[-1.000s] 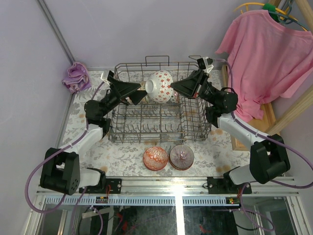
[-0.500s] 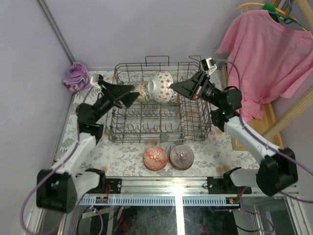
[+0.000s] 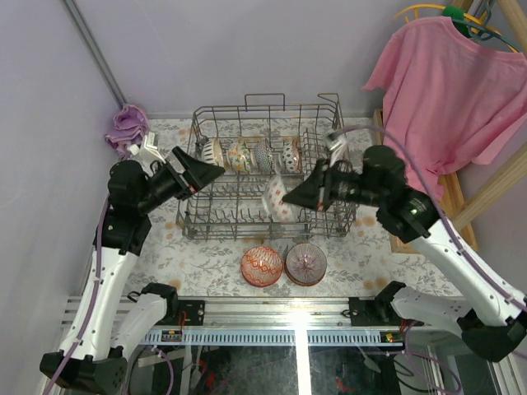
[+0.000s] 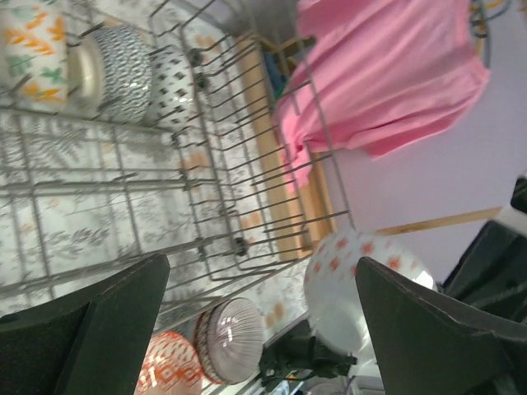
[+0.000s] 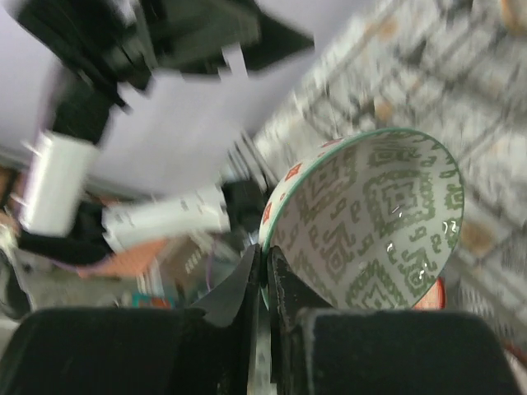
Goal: Load the bowls into the dish rack
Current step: Place the bowl in the dish rack.
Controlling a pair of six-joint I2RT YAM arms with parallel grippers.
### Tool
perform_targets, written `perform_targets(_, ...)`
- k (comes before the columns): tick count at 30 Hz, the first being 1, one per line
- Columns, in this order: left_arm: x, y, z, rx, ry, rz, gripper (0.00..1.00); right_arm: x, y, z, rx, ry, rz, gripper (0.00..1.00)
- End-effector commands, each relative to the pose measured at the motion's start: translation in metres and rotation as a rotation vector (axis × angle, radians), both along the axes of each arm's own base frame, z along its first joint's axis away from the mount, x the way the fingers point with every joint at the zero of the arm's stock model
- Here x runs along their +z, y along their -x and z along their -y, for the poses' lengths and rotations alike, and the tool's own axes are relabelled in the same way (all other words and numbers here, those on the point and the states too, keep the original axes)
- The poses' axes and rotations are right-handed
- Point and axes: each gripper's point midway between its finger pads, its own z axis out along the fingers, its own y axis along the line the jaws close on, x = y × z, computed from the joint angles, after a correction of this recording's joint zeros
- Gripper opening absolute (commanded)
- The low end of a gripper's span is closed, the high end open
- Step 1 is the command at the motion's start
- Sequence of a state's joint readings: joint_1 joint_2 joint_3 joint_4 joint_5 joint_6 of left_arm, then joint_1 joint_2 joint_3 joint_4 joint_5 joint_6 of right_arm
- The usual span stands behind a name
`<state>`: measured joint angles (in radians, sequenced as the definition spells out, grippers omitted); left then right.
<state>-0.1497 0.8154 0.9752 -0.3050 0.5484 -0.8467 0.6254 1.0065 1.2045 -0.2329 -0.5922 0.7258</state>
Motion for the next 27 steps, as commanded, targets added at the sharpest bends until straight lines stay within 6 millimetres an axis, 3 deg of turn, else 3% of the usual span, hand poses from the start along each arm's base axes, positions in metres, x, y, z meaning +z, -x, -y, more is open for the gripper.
perform_targets(1, -0.042, 0.030, -0.004, -0.044, -0.106, -0.153, 0.95, -0.065, 0.036, -0.014, 0.052, 0.345, -0.008, 0.00)
perform_targets(8, -0.046, 0.042, -0.015, -0.012, -0.179, -0.151, 0.96, -0.112, 0.083, -0.071, 0.112, 0.668, 0.139, 0.00)
perform_targets(10, -0.045, 0.044, -0.019, 0.003, -0.196, -0.144, 0.96, -0.130, 0.086, -0.083, 0.112, 0.758, 0.164, 0.00)
perform_targets(14, -0.045, 0.049, -0.023, 0.022, -0.219, -0.143, 0.96, -0.156, 0.083, -0.098, 0.096, 0.859, 0.193, 0.00)
perform_targets(19, -0.047, 0.052, -0.028, 0.039, -0.237, -0.141, 0.96, -0.185, 0.071, -0.097, 0.049, 0.960, 0.216, 0.00)
perform_targets(27, -0.051, 0.055, -0.028, 0.038, -0.243, -0.143, 0.96, -0.202, 0.068, -0.111, 0.063, 0.989, 0.232, 0.00)
